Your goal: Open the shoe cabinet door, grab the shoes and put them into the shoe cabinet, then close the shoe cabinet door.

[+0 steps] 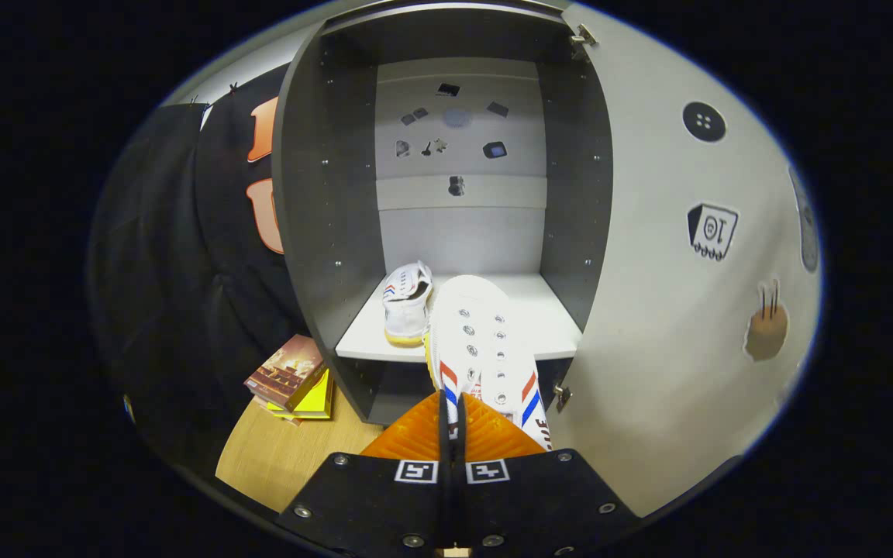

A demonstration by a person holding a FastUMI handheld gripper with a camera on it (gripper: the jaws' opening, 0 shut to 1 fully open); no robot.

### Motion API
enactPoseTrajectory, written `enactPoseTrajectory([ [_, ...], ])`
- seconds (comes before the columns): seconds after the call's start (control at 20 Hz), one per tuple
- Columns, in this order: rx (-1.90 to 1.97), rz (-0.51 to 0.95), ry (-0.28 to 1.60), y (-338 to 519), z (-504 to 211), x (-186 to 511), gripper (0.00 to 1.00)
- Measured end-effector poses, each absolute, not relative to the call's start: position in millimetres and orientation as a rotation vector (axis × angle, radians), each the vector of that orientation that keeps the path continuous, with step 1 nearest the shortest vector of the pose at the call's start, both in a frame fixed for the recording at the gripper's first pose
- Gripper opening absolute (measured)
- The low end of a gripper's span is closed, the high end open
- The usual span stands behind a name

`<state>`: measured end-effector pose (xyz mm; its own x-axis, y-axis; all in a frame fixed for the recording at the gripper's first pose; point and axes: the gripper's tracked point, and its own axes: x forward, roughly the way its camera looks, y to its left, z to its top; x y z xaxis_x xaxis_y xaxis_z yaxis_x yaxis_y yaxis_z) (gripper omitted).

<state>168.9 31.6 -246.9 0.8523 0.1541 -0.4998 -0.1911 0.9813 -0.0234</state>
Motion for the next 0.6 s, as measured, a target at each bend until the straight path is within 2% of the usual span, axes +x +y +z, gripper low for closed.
enactPoseTrajectory([
  [0.35,-0.096,0.134,0.488,38.2,-221.3,266.4,0.00],
  [0.6,-0.088,0.122,0.544,44.8,-239.8,343.5,0.00],
])
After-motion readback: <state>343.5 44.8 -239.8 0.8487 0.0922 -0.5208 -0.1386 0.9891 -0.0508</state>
